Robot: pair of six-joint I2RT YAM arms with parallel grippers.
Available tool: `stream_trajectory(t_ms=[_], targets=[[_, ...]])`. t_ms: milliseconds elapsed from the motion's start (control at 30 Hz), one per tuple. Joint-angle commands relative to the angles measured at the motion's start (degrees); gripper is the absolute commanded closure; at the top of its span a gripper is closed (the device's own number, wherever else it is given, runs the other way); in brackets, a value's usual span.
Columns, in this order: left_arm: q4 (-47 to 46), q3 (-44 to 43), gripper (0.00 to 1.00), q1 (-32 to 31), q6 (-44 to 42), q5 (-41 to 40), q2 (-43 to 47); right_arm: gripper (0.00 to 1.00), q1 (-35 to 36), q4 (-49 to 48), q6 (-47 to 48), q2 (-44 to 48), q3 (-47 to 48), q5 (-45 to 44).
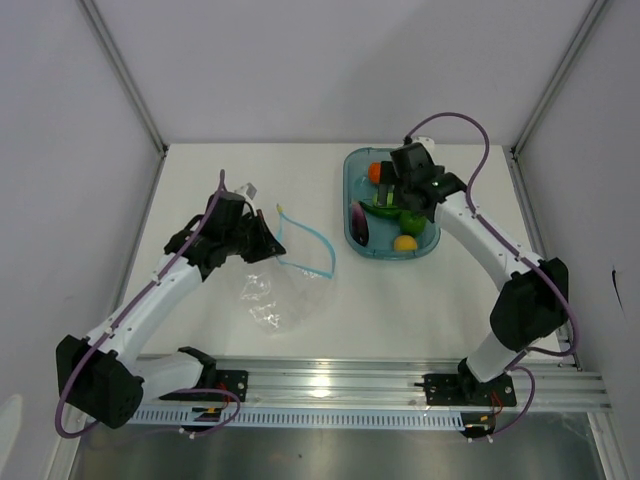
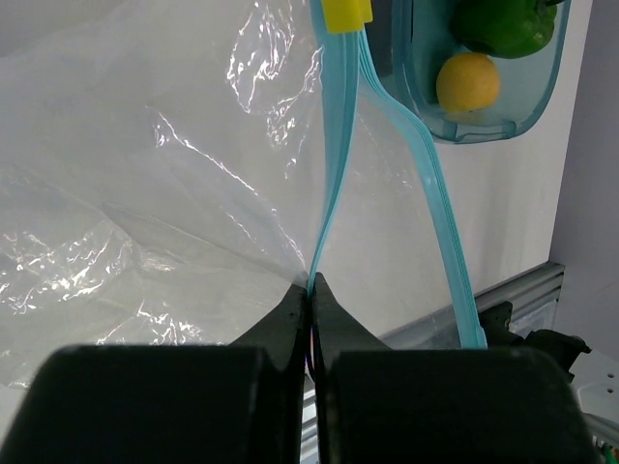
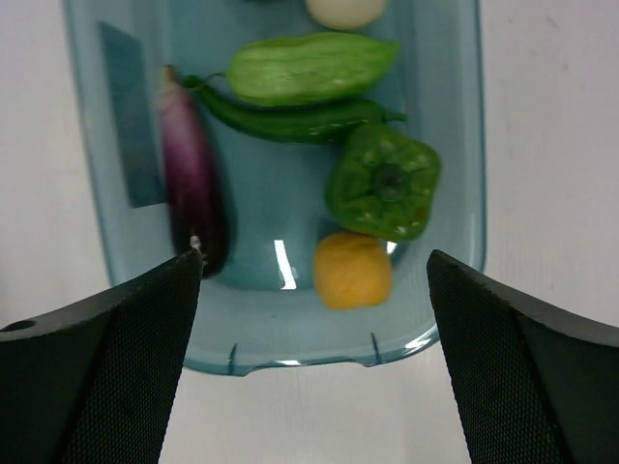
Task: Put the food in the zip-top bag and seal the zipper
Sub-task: Pick up the fake vegetable from the bin.
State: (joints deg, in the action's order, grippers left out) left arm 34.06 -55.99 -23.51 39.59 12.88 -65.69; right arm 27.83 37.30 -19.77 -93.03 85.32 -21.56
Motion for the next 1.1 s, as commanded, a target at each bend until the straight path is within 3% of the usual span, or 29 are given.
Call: stream_trajectory(t_ms=[0,200,467,1067], targets=[[-0.23,-2.11,0.99,-0.57,-2.33,1.09,0.04,0.01,-3.48,1.55,-4.83,-2.05,1.69,-4.37],[-1.63,0.08,0.99,-0.66,-2.68,1.35,-0.31,0.01,-4.9,0.4,-12.12,-7.32,2.3,-1.64],[-3.04,1.85,0.99,-0.84,-2.85,2.76,-0.49,0.01,-4.89,4.09,-19.78,-12.95,4.94,-5.76],[-2.34,1.23,0.99,-0.84,-4.0,3.2,-0.4,0.01,-6.12,1.91,-18.73,-16.21,3.02,-6.56]])
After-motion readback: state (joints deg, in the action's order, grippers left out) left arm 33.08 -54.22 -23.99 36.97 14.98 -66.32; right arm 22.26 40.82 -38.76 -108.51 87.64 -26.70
